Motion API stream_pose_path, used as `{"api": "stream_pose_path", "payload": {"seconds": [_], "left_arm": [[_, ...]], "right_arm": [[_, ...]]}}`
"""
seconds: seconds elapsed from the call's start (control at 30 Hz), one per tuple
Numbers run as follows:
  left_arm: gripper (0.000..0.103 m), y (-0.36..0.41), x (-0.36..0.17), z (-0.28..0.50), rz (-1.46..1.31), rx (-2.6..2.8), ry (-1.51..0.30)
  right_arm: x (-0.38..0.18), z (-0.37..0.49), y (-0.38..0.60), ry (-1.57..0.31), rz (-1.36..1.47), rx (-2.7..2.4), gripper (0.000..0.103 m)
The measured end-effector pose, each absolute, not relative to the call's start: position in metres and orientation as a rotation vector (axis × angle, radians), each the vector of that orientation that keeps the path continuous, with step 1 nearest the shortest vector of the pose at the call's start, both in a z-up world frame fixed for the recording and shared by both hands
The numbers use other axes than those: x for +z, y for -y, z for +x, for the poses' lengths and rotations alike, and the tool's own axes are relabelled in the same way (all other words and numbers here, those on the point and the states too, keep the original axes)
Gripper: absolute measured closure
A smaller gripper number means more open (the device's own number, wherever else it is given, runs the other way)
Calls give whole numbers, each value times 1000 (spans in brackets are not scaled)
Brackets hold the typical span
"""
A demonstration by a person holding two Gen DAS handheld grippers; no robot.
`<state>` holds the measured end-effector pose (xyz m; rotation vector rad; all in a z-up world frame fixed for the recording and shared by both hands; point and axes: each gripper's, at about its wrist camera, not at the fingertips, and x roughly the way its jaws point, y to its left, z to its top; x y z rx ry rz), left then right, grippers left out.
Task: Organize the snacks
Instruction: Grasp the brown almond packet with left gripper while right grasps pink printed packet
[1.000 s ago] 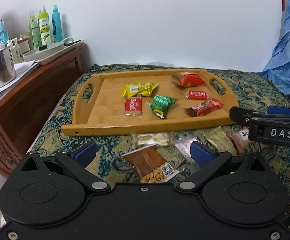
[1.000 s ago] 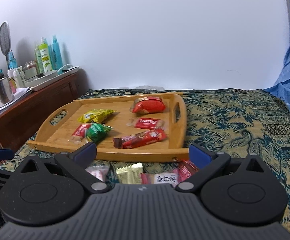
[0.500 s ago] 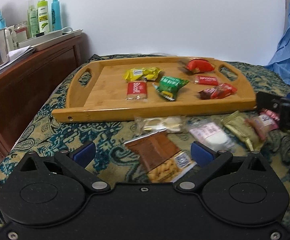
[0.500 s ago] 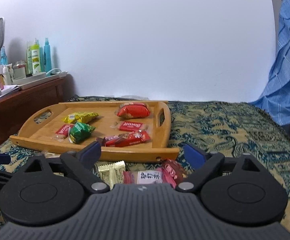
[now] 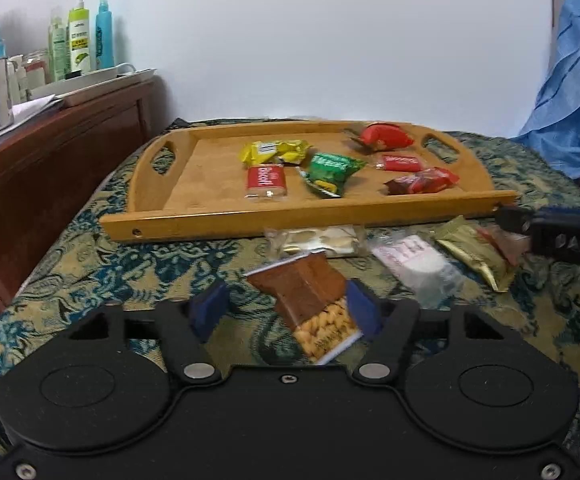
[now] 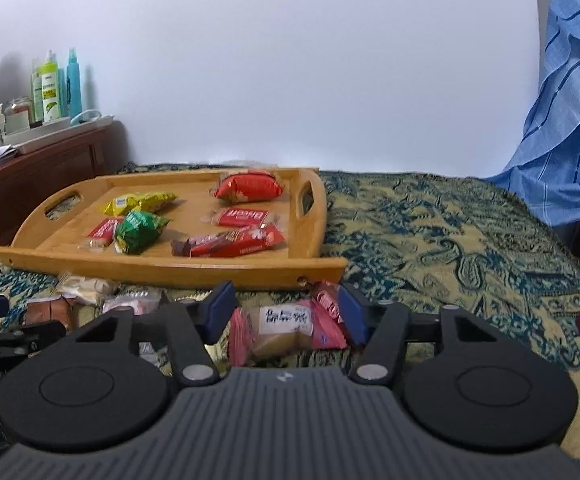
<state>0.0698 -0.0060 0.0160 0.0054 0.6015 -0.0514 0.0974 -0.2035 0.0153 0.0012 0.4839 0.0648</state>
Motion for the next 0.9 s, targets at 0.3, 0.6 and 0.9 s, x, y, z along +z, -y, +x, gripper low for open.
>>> {"api": "stream_pose_path", "payload": {"seconds": [0.3,0.6,0.9], "left_arm": [[55,17,16,68,13,-86,-595],[44,20,13,76,-8,-64,-599],[31,24,6,79,8,-60,-593]], "right_arm": [[9,97,204,-546,30,90,50],[6,106,207,-561,57,85,35],[4,112,203,-583,72,117,29]]}}
